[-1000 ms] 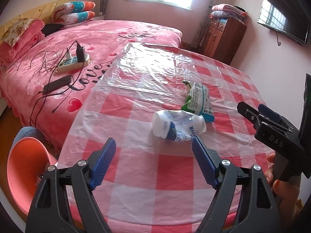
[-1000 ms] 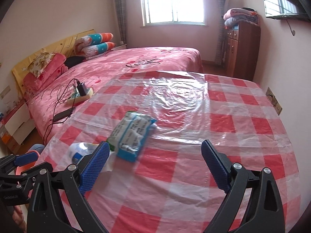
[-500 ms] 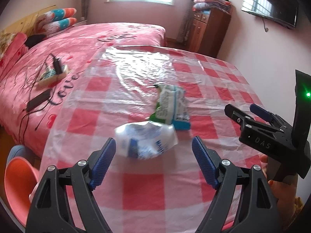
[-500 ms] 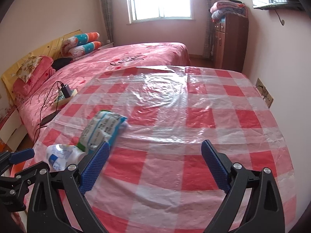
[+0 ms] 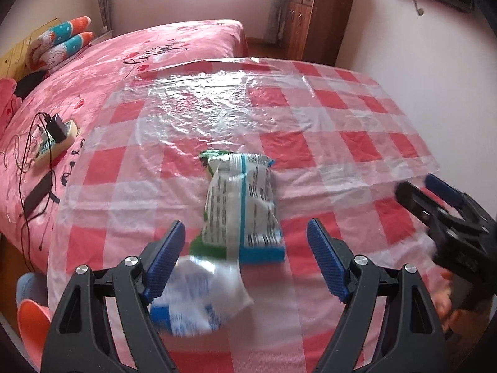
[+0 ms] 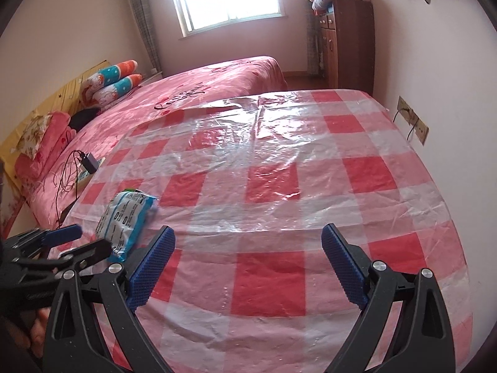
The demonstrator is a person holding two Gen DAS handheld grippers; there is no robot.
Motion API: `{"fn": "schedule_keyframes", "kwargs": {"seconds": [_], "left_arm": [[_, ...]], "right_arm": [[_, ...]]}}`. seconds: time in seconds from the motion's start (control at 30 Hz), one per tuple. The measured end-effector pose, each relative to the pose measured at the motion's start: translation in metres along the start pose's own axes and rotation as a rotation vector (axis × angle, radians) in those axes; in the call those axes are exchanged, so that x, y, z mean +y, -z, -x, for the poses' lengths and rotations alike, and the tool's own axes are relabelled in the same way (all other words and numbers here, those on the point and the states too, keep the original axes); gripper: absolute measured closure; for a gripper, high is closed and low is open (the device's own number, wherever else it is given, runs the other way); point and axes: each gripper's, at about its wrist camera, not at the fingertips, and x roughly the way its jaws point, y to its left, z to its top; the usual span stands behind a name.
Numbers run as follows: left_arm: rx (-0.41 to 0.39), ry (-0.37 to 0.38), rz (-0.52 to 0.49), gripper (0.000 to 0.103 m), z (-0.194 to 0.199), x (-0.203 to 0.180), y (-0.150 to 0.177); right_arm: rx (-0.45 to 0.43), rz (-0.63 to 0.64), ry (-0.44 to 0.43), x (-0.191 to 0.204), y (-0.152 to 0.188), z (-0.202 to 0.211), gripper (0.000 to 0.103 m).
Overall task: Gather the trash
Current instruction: 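Grasp the green-and-white packet with the left tool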
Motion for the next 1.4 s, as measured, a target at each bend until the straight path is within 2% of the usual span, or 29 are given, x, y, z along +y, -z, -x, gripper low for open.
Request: {"fn": "schedule_keyframes", "kwargs": {"seconds": [0.17, 0.27, 0.5, 0.63, 0.87, 1.1, 1.4], "left_arm": [[0.035, -0.040, -0.030, 0.022, -0.019, -0.008, -0.010], [0.051, -0.032, -0.007, 0.028, -0.027, -0.009, -0.014], [0.062, -0.076, 0.014, 0.043, -0.036, -0.006, -0.014], [0.059, -0.074, 0.025, 0.046, -0.037, -0.003, -0.014], [0.041, -0.087, 0.031, 0.059, -0.036, -0.002, -0.013], [0.029, -0.046, 0.086, 0.063, -0.032, 0.008, -0.014], [-0.045, -0.020, 0.154, 0.063, -0.007, 0.029, -0.013]], "right_arm": [[0.003, 0.003, -0.007, -0.001, 0.000, 0.000, 0.009], [0.001, 0.004, -0.013, -0.002, -0.001, 0.001, 0.009], [0.002, 0.004, -0.015, -0.003, -0.002, 0.002, 0.009], [0.002, 0.006, -0.015, -0.002, -0.001, 0.002, 0.009], [0.012, 0.019, -0.019, 0.002, 0.000, 0.000, 0.009], [0.024, 0.036, -0.024, 0.008, 0.001, -0.004, 0.009], [0.050, 0.077, -0.042, 0.024, 0.005, -0.011, 0.009]]}}
